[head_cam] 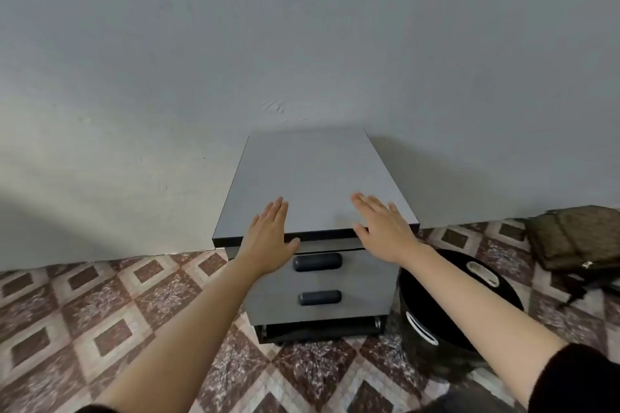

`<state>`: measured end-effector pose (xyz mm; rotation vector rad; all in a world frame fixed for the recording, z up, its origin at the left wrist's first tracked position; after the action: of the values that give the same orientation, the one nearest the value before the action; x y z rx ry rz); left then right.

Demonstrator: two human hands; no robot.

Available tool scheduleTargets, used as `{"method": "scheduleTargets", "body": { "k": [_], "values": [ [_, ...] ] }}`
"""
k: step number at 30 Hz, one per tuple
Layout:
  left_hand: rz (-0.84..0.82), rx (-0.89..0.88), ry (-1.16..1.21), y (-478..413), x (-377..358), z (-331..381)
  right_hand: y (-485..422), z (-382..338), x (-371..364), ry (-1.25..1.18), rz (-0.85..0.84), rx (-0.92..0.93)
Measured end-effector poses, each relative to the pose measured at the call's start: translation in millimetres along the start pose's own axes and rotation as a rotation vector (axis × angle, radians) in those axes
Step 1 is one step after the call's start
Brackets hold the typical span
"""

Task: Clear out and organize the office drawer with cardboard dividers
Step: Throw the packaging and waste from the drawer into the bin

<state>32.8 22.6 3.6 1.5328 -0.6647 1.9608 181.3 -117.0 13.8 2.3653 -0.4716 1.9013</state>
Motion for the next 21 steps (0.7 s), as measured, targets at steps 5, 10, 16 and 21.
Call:
{"method": "scheduleTargets", "body": {
  "k": [5,10,16,21],
  "values": [
    [-0.120,0.037,-0.106,3,-31,-22,-3,-2,-35,0.038,-0.160,-0.050],
    [-0.105,0.029,-0.124,3,-43,-30,-4,-2,-48,0.136,-0.142,-0.040],
    [-0.091,0.048,-0.038,7,-46,-26,0,-3,-52,0.103,-0.136,-0.052],
    [0.063,0.056,0.087,18,-39,-27,9,-8,-51,-0.256,0.102,-0.103]
  ]
}}
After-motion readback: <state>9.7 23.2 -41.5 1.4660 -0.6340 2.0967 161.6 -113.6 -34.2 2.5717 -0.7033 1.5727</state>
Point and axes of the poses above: each hand's wrist, its own y-axis away from the middle knuckle, its own x-axis out of the back of the hand, z = x × y, the point moved 4 cm from there along -y, towards the middle knuckle, and after that the axes turned 12 degrees about x, right-handed, at the moved point
